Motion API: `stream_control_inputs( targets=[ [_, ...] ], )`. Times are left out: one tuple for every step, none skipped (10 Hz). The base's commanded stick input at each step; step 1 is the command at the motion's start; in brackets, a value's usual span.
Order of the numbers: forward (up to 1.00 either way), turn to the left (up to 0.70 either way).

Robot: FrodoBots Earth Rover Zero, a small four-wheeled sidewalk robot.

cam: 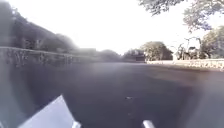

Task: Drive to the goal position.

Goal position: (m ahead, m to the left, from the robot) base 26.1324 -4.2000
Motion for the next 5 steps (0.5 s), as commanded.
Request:
stream_control_inputs(
  targets=[
    [0.85, 0.00],
    [0.85, 0.00],
    [0.85, 0.00],
    [0.85, 0.00],
    [0.85, 0.00]
  ],
)
